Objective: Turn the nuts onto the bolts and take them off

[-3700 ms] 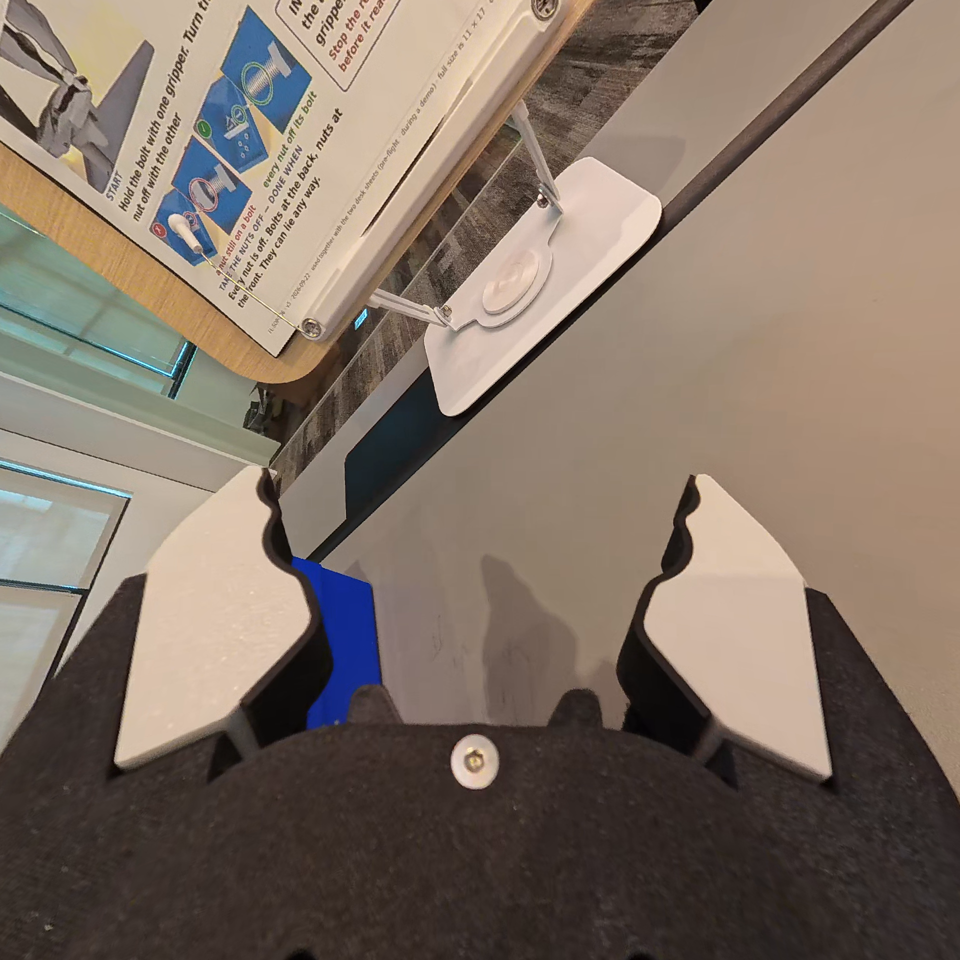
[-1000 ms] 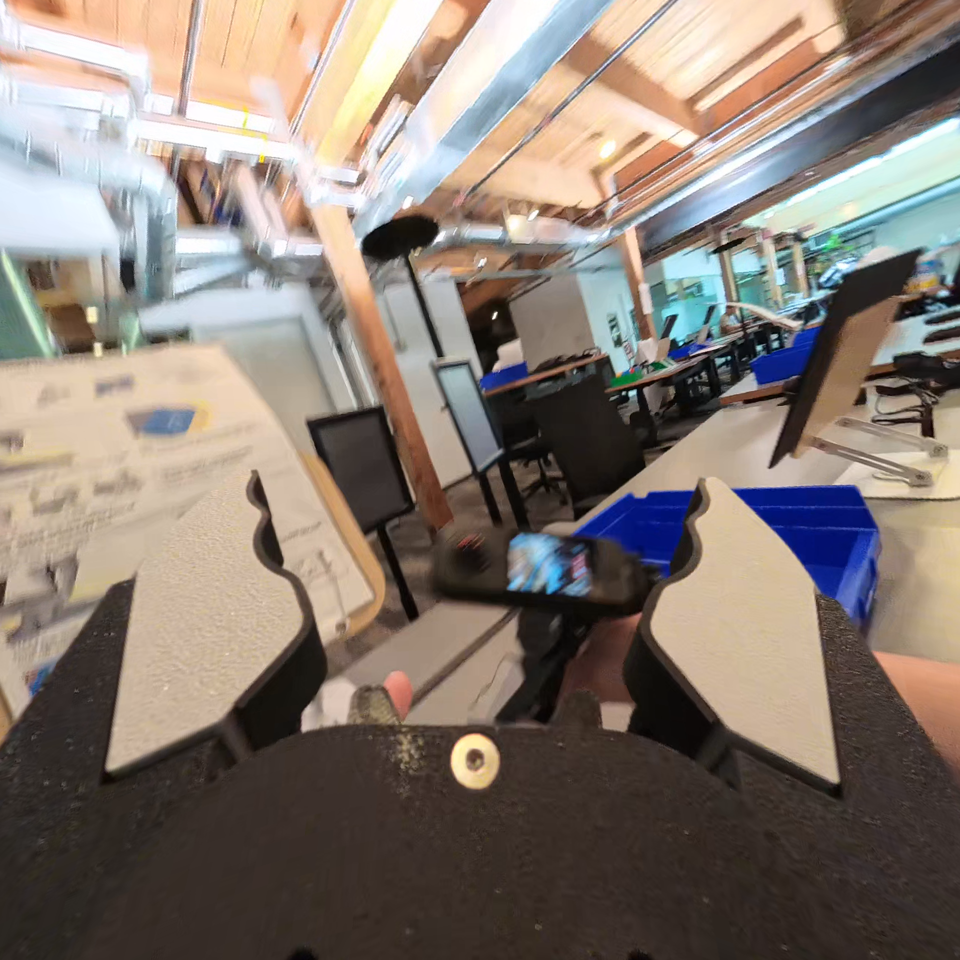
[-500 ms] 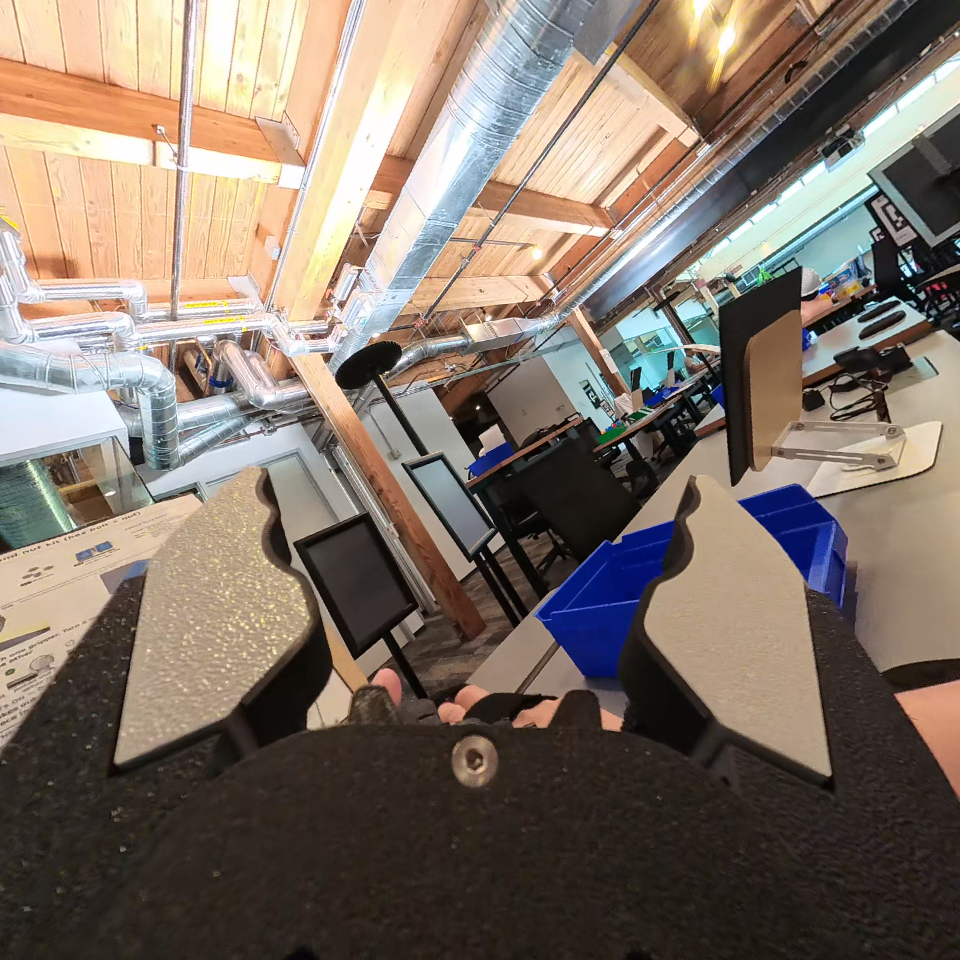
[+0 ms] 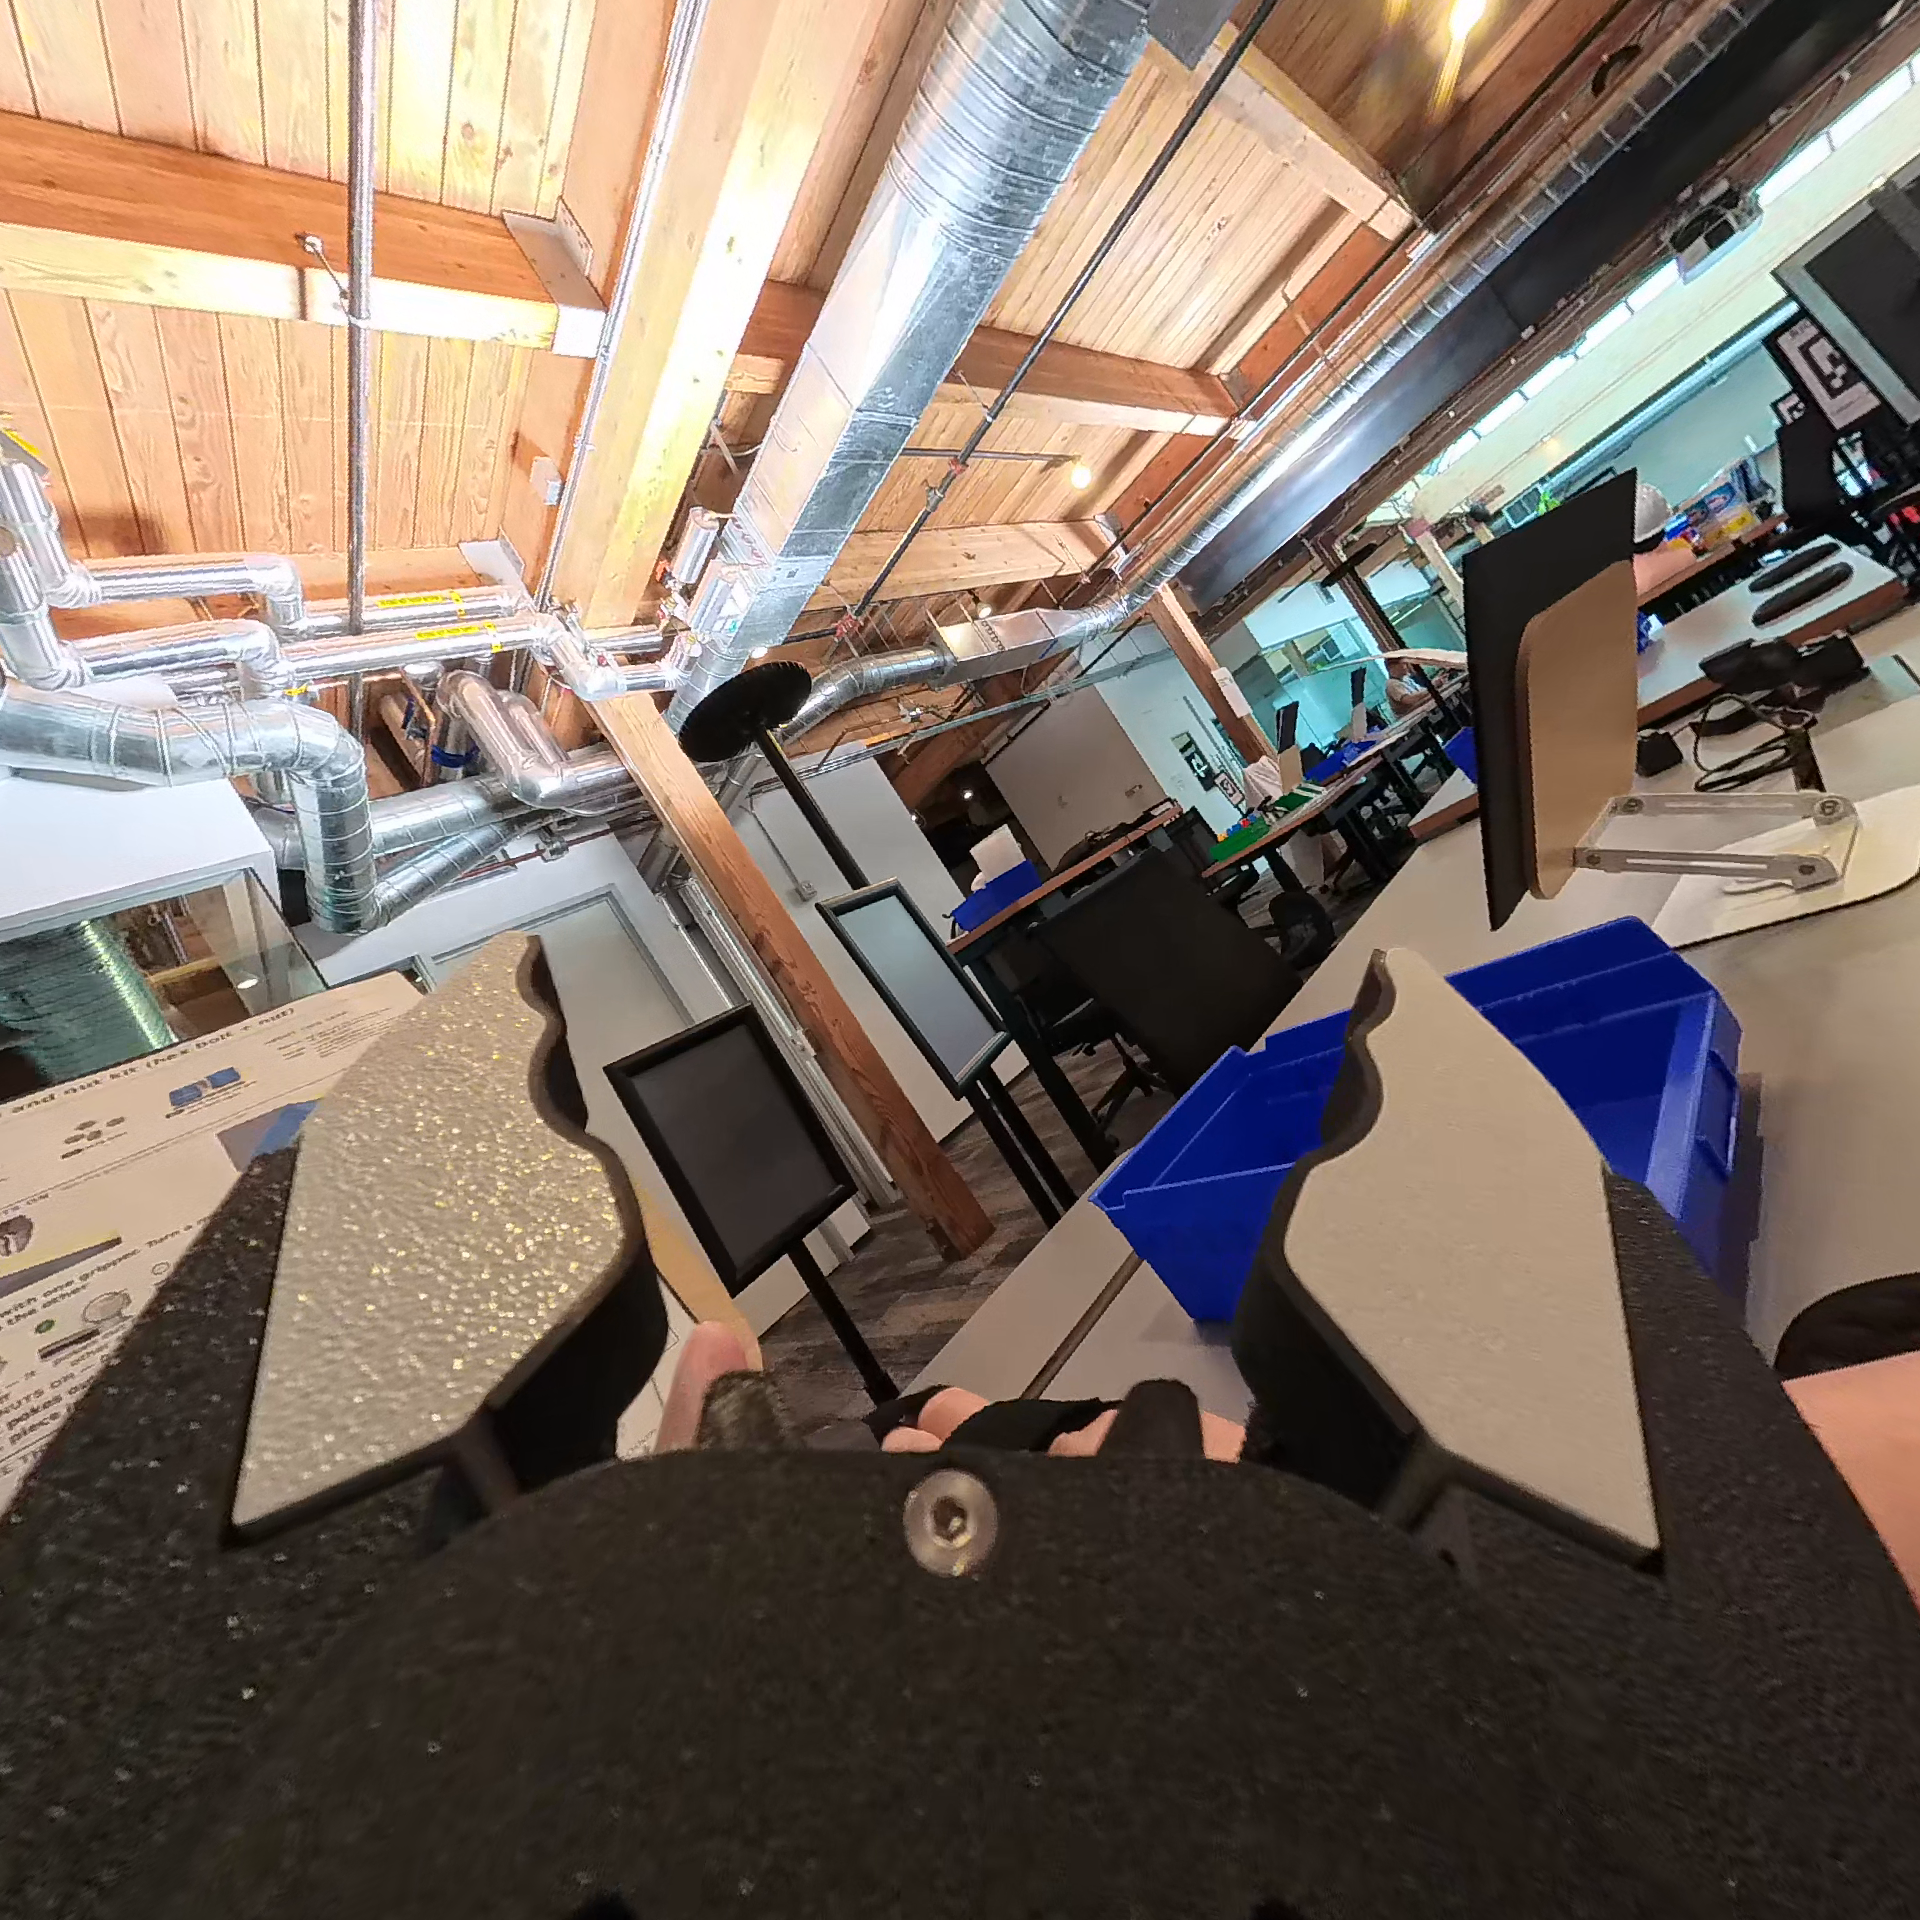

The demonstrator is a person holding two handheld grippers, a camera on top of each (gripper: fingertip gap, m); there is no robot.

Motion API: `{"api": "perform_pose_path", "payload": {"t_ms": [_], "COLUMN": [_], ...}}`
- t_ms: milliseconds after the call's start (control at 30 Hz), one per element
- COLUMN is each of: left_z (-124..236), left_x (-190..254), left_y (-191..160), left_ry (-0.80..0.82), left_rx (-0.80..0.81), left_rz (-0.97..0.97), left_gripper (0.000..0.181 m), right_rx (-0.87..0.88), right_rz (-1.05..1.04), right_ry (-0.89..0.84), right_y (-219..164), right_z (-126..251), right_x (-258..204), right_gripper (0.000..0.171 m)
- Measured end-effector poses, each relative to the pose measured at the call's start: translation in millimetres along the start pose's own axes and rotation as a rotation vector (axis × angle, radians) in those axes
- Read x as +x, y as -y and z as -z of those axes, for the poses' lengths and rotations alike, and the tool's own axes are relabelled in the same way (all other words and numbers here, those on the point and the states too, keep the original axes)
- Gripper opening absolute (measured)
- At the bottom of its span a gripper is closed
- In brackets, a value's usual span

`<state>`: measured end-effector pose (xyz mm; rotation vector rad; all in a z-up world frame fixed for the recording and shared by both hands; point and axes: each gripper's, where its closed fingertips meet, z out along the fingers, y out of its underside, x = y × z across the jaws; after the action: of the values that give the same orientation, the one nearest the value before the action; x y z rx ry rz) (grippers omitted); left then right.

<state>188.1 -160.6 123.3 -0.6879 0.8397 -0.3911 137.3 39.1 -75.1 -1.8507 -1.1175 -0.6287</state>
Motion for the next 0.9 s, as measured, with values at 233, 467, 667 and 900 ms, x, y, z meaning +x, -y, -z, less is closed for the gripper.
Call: {"api": "perform_pose_path", "payload": {"t_ms": [233,467,667,900], "left_z": [4.7,8.4,35.2,85.1], "left_x": [-11.3,-57.3,-170.0,-181.1], "left_y": [26.8,22.6,-50.2,-189.7], "left_ry": [0.032,0.153,0.365,0.275], "left_rx": [0.064,0.008,-0.330,-0.798], "left_rz": [-0.011,-0.048,0.148,0.461], "left_gripper": [0.137,0.133,0.124,0.080], "right_rx": [0.012,0.055,0.137,0.253], "right_rz": [-0.022,-0.103,-0.373,-0.591], "right_ry": [0.015,0.004,-0.037,-0.062], "right_y": [0.4,-7.1,-33.5,-52.5], "right_z": [-0.4,-8.3,-19.9,-18.7], "right_x": [1.0,17.5,62.3,94.7], "right_gripper": [0.119,0.119,0.117,0.113]}}
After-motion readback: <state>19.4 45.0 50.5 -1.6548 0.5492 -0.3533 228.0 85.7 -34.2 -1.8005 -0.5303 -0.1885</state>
